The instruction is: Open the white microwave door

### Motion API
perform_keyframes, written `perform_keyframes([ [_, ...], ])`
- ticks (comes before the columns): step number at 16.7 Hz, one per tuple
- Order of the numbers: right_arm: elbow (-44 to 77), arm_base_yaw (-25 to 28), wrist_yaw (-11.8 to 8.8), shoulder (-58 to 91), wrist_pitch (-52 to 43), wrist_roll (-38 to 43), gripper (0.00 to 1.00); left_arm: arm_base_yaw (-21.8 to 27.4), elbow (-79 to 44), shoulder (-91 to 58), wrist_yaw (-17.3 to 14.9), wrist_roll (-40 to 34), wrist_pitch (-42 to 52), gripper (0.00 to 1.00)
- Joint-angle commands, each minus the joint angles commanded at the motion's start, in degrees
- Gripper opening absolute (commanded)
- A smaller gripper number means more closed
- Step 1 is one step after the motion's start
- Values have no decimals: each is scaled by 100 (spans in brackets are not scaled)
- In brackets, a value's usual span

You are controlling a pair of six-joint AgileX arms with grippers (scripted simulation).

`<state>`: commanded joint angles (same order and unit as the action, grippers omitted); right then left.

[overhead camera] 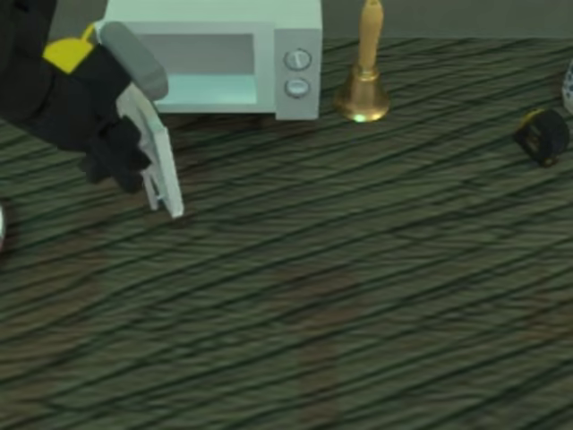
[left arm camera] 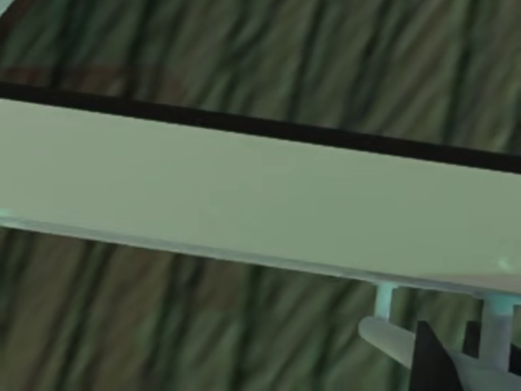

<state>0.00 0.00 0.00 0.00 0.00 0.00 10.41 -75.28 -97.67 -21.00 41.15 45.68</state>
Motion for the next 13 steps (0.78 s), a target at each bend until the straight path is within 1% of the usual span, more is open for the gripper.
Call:
perform_keyframes([
  [3, 0, 0, 0, 0, 0, 0, 100, -183, -27, -15, -162, 445, 185, 0],
  [5, 0, 0, 0, 0, 0, 0, 100, -245, -48, 3, -223, 597, 230, 0],
  [13, 0, 0, 0, 0, 0, 0, 100, -247, -49, 3, -225, 601, 231, 0],
])
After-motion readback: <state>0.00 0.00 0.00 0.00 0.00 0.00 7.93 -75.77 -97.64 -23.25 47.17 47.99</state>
